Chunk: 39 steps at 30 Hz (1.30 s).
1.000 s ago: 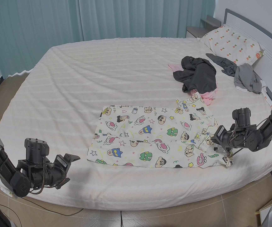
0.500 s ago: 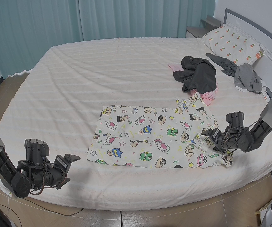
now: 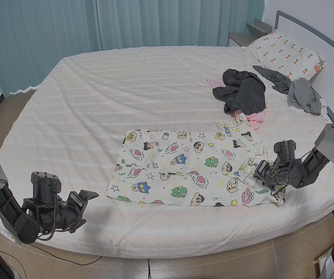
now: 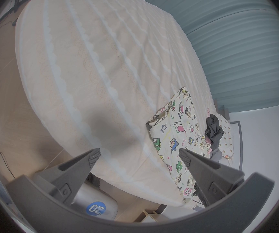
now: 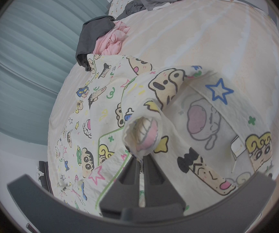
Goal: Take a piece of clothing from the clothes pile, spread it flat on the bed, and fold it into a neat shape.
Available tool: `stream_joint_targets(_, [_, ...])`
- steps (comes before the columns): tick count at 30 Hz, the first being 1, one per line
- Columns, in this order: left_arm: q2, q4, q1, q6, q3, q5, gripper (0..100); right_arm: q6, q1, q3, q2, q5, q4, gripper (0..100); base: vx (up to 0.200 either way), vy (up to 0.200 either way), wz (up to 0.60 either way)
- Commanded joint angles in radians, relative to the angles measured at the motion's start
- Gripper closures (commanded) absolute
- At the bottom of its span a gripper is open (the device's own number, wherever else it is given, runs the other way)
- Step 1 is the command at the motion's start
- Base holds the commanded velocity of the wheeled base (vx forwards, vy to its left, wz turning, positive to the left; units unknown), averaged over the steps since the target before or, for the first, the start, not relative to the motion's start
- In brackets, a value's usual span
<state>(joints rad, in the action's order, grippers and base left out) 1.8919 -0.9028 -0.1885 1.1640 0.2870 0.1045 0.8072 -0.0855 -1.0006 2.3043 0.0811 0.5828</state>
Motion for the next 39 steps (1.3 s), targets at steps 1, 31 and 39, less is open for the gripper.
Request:
stream_joint_targets(1, [0.003, 0.001, 0.000, 0.000, 0.000, 0.000, 0, 0.001, 0.000, 0.005, -0.006, -0.001, 0.000, 100, 0.000, 0.000, 0.00])
stream_joint_targets(31, [0.003, -0.001, 0.000, 0.000, -0.002, 0.001, 0, 0.001, -0.010, -0.358, -0.187, -0.004, -0.595, 100, 0.000, 0.000, 0.00])
stream_joint_targets(39, [0.001, -0.001, 0.001, 0.000, -0.003, 0.000, 0, 0.001, -0.053, -0.214, -0.281, -0.011, -0.636, 100, 0.000, 0.000, 0.00])
